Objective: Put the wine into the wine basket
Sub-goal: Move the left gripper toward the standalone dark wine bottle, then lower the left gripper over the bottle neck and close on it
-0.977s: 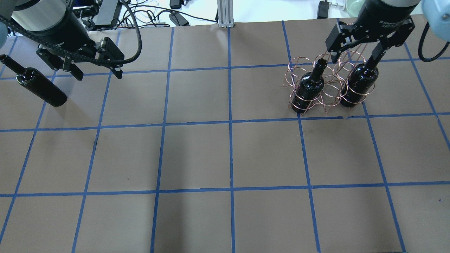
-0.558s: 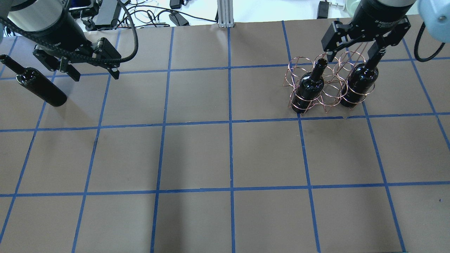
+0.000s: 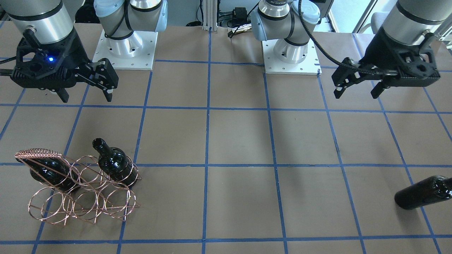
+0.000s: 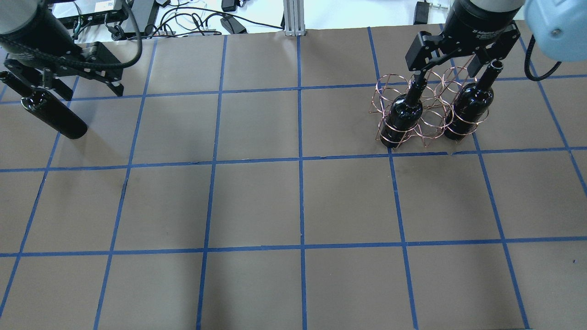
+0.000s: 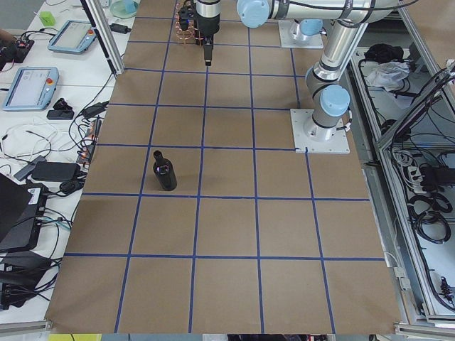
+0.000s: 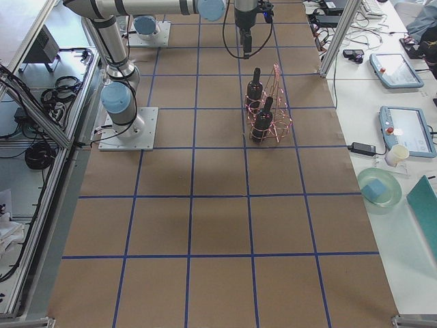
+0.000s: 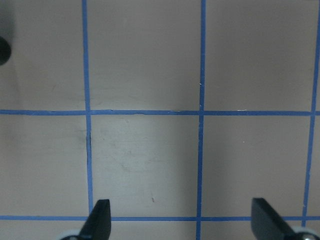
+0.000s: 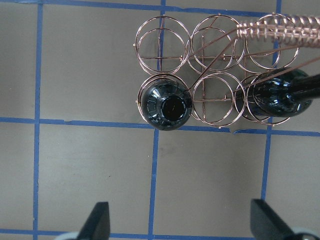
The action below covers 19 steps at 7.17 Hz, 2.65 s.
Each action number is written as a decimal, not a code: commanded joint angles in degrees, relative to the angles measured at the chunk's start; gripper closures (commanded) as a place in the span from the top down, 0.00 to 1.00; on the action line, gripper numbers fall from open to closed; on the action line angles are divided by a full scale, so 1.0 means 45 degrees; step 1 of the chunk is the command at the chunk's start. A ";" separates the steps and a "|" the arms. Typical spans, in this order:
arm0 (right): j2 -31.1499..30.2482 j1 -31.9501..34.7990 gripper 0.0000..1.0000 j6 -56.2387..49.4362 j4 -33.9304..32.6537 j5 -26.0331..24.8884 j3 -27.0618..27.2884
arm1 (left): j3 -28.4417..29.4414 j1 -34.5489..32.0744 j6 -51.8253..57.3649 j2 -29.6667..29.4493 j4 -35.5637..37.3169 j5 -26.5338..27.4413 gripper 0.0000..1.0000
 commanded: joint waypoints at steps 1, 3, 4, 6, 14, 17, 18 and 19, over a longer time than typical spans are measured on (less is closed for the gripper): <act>0.0013 0.0008 1.00 -0.0083 0.0000 -0.0019 -0.0001 | 0.0074 0.2784 0.2782 -0.0185 0.0000 -0.0033 1.00; 0.0013 0.0008 1.00 -0.0024 0.0000 -0.0019 0.0018 | 0.0753 0.3887 0.4355 -0.1041 0.0912 -0.0033 1.00; 0.0013 0.0008 1.00 -0.0063 0.0000 0.0001 0.0018 | 0.1415 0.3986 0.5386 -0.1800 0.1692 0.0219 1.00; 0.0013 0.0008 1.00 -0.0063 0.0000 -0.0019 0.0018 | 0.2550 0.3987 0.5513 -0.3382 0.2246 0.0260 1.00; 0.0013 0.0008 1.00 -0.0083 0.0000 -0.0019 0.0018 | 0.2984 0.4006 0.5338 -0.6025 0.4532 -0.0404 0.91; 0.0013 0.0008 1.00 -0.0083 0.0000 -0.0019 0.0018 | 0.3120 0.4026 0.5220 -0.6221 0.4532 -0.0365 0.85; 0.0013 0.0008 1.00 -0.0102 0.0000 -0.0019 0.0018 | 0.3179 0.4026 0.5240 -0.6280 0.4532 -0.0307 0.81; 0.0013 0.0008 1.00 -0.0083 0.0000 -0.0019 0.0018 | 0.3160 0.4045 0.5278 -0.6281 0.4513 -0.0016 0.79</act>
